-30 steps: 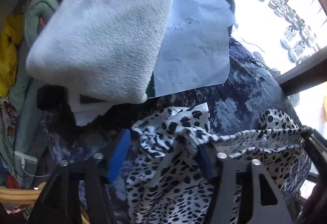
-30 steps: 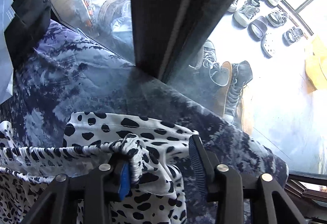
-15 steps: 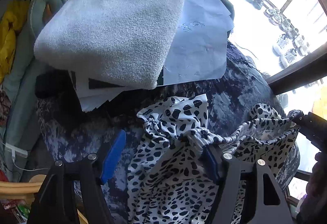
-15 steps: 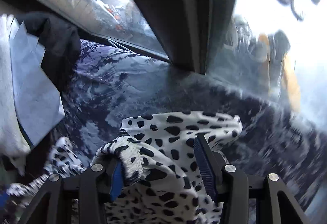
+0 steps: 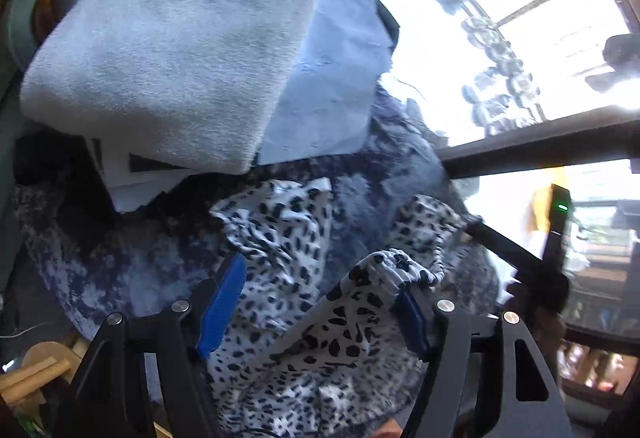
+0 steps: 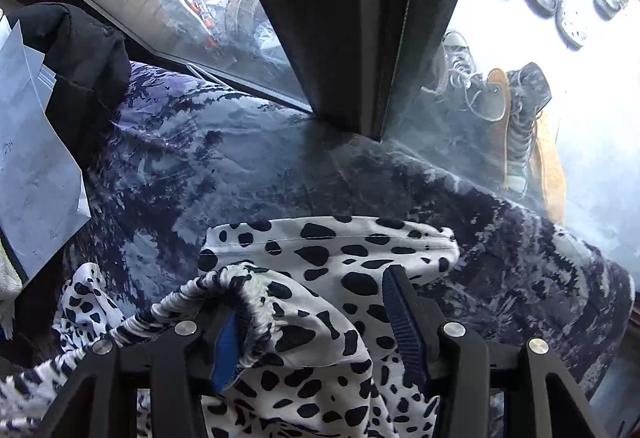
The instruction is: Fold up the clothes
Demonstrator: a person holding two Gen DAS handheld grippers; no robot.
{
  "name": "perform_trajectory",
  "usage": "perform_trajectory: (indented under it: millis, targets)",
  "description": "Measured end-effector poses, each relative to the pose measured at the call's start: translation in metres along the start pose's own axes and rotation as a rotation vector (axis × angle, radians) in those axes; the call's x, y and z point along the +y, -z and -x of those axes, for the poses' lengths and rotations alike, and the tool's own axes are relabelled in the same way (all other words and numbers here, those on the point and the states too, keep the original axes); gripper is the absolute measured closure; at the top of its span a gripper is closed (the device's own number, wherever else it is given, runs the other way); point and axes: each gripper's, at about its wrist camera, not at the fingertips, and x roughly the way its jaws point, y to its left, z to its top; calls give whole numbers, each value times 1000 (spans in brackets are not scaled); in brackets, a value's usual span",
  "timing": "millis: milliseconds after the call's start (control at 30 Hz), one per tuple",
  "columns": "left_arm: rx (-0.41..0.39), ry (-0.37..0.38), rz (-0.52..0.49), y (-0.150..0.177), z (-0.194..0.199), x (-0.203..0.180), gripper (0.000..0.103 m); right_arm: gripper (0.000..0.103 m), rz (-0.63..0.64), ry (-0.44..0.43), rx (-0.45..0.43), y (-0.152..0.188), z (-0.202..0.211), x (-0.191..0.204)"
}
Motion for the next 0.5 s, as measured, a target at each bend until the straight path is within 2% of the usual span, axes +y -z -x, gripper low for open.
perform_trajectory:
  millis: [67,100,133,300,333,400,467,500]
  targets:
    - [46,85,56,-2,-2,6,32,49,-34,11,-11,-2,-3,2]
    - [62,97,90,-4,-4,11,32,49,-31,16,-13,-3,-4,3]
    - [68,83,117,-7,-7,14,32,48,-33,19,-15,-4,-4,4]
    - [60,-84,141,-10,-23,22,32,48,-95,-3,-33,-9,-8,2]
    - [87,30,185,-9,-30,27,32,49,-101,16,-36,-9,-10,2]
    - [147,239,293,-8,-46,40,32,57,-81,73,-43,-10,-16,5]
    - [164,339,374,-6,-58,51,32,78,-36,96,-27,-9,-25,10]
    - [168,374,398,-5,-63,56,32,80,-19,102,-20,-8,-28,12]
